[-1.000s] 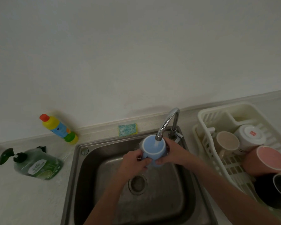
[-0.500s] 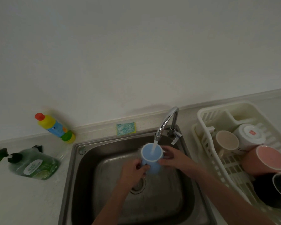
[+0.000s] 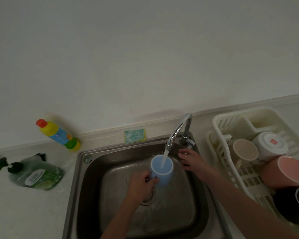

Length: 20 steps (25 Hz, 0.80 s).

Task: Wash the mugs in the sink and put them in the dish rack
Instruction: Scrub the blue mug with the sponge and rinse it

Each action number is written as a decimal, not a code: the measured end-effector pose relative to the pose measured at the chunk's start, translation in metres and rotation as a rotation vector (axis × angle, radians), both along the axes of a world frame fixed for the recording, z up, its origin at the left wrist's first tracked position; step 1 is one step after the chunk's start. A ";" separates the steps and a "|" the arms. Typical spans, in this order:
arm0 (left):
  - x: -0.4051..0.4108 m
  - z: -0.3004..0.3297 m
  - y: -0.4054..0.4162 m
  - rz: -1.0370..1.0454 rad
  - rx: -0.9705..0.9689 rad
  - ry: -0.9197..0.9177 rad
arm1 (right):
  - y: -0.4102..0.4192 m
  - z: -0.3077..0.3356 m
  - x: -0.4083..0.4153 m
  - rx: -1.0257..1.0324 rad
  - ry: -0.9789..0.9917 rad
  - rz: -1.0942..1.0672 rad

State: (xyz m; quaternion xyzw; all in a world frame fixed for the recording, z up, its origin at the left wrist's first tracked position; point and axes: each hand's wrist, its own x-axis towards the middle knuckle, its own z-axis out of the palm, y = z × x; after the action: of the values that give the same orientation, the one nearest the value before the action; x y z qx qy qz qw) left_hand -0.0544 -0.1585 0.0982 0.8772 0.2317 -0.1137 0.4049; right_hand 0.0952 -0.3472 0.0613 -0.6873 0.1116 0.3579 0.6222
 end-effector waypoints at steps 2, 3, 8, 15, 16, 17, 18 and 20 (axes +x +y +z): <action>0.000 0.002 -0.001 0.010 -0.001 -0.003 | 0.001 -0.004 0.005 0.000 0.019 -0.030; 0.000 0.002 -0.001 0.018 -0.009 0.002 | 0.001 -0.004 0.007 0.010 0.037 -0.051; 0.002 -0.001 0.000 0.028 -0.036 0.017 | 0.000 -0.004 0.011 0.065 0.048 -0.156; 0.004 -0.004 -0.001 0.037 -0.061 0.029 | -0.009 -0.003 0.025 0.167 0.008 -0.316; 0.005 -0.004 -0.001 0.036 -0.060 0.033 | -0.010 -0.002 0.026 0.167 -0.004 -0.317; 0.005 -0.003 -0.001 0.038 -0.062 0.034 | -0.009 0.001 0.027 0.164 -0.016 -0.320; 0.006 -0.002 -0.001 0.040 -0.070 0.036 | -0.010 0.002 0.030 0.152 -0.031 -0.325; 0.009 -0.001 0.000 0.040 -0.072 0.026 | -0.013 0.007 0.038 0.142 -0.059 -0.356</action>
State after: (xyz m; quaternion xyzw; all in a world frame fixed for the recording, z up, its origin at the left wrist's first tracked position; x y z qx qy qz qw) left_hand -0.0457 -0.1590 0.0969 0.8557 0.2503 -0.1253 0.4351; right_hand 0.1330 -0.3603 0.0683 -0.6214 0.1874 0.2287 0.7256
